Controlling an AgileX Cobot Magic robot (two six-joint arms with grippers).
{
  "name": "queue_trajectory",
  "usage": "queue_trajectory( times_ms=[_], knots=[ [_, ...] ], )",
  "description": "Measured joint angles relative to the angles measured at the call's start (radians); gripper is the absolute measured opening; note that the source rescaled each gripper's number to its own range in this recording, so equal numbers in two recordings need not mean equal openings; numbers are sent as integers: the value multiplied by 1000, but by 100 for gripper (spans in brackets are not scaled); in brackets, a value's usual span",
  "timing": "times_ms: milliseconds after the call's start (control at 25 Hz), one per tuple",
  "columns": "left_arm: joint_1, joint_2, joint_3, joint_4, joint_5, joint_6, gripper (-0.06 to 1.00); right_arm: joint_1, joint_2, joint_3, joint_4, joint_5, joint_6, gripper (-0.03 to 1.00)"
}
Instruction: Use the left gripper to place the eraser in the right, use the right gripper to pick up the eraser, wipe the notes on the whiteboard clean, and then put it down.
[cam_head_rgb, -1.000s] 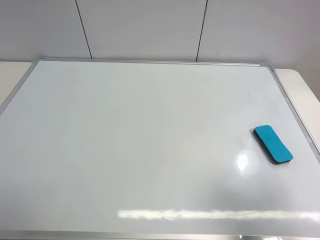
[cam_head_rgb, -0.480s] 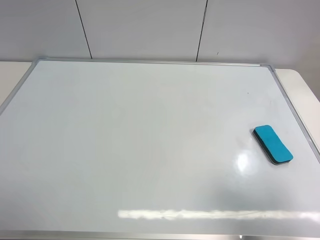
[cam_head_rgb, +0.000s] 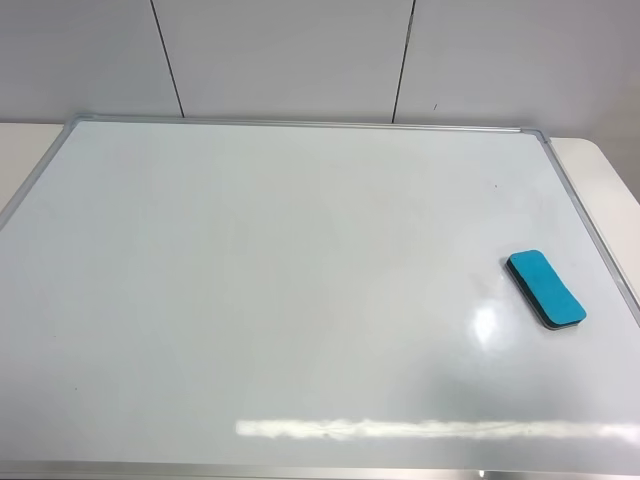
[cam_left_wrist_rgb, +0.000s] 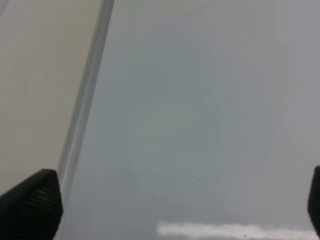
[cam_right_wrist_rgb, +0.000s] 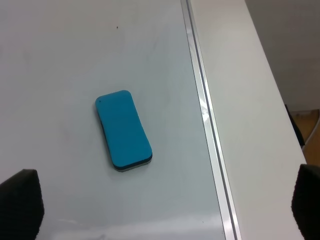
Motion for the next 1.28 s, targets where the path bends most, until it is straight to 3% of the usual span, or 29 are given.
queue_trajectory(
  times_ms=[1280],
  knots=[
    [0, 0, 0, 0, -1, 0, 100, 0, 0, 0, 0, 0, 0, 100]
  ],
)
